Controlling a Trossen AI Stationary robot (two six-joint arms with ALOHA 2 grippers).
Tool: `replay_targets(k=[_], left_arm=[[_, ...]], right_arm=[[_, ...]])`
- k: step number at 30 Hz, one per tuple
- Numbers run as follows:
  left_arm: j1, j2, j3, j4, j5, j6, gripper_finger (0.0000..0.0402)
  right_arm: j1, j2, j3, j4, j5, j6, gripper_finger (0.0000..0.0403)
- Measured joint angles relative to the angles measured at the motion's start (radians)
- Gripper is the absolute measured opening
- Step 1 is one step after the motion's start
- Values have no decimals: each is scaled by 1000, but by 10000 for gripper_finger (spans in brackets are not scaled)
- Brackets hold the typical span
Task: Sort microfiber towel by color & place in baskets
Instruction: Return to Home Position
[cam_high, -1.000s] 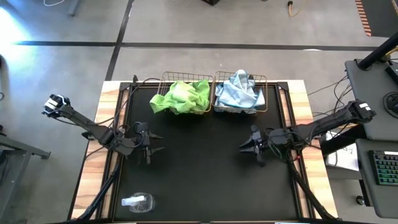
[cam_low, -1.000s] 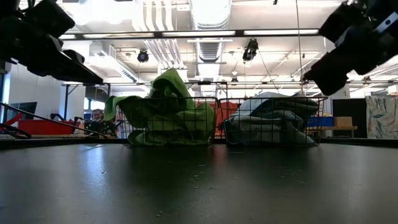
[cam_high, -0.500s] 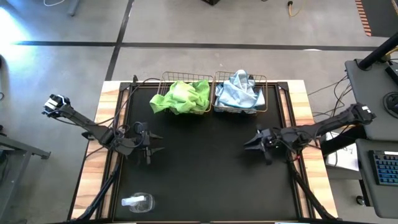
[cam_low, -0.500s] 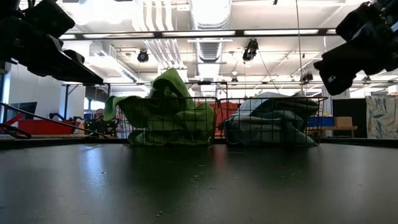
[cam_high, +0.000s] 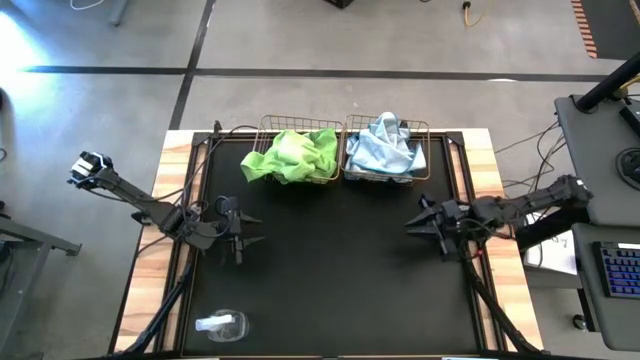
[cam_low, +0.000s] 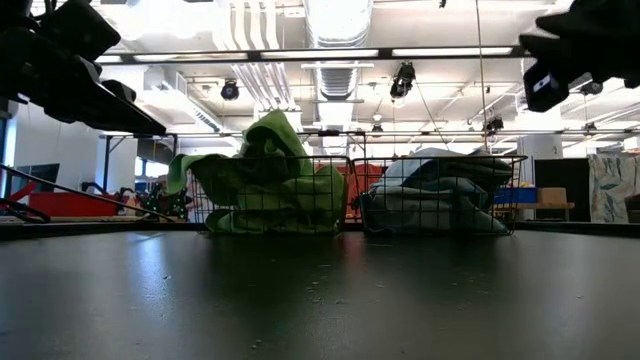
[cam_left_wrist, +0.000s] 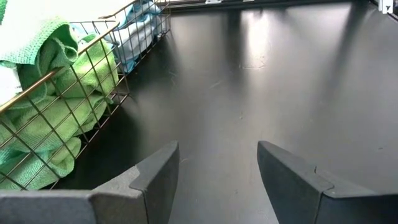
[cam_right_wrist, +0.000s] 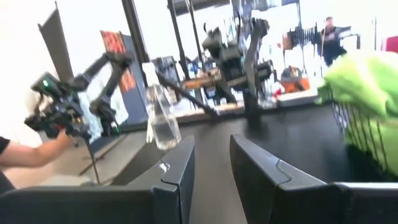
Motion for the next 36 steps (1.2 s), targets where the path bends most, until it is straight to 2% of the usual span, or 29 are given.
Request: replay_targets(k=[7, 18, 22, 26, 31, 36], left_arm=[[0, 0, 0, -7, 0, 1, 201], [0, 0, -1, -11, -6, 5, 201], [0, 0, -1, -11, -8, 5, 201], [0, 0, -1, -11, -10, 5, 201], [0, 0, -1, -11, -10, 5, 201], [0, 0, -1, -11, -10, 5, 201]], right_arm=[[0, -98, 0, -55, -8, -7, 95], [0, -256, 0, -238, 15, 1, 95], [0, -259, 0, -256, 25, 3, 95], [0, -260, 0, -281, 89, 3, 95], [0, -259, 0, -320, 232, 13, 95], [-9, -259, 0, -329, 258, -14, 95]])
